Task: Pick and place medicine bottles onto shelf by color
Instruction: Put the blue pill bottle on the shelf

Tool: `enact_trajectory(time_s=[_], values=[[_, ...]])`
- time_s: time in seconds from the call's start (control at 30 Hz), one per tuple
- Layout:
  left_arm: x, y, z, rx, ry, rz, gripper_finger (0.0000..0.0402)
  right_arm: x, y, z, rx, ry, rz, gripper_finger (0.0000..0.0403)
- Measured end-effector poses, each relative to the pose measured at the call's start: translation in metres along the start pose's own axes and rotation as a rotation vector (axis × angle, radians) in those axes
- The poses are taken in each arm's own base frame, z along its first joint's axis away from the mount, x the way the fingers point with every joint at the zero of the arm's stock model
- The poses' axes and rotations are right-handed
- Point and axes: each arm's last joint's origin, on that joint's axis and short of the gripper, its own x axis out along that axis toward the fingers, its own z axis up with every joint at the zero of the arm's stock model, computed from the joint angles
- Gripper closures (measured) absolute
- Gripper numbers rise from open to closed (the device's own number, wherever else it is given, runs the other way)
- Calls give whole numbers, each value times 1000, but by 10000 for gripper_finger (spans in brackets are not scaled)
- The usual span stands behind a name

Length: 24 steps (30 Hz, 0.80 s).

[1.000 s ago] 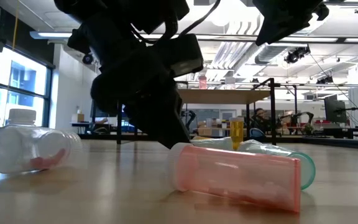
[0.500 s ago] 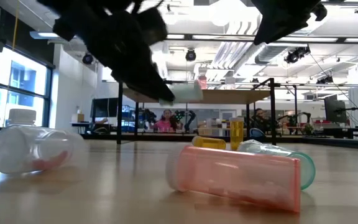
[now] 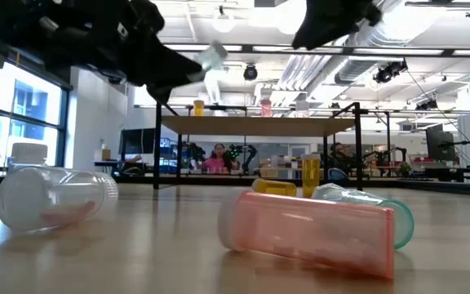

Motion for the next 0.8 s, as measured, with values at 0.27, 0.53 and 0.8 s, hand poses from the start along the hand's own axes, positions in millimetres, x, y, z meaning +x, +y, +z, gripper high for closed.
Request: enact_trajectory(time_s=[0.27,0.53,0.8], values=[[-13,14,8,71,-152,0,319,27,3,37,-78,-82,305,231],[-16,25,11,116,-183,12,318,33,-15,90,-64,-216,535,231],[-16,27,12,160,-189,25,317,32,-30,118,-104,-319,628,229]])
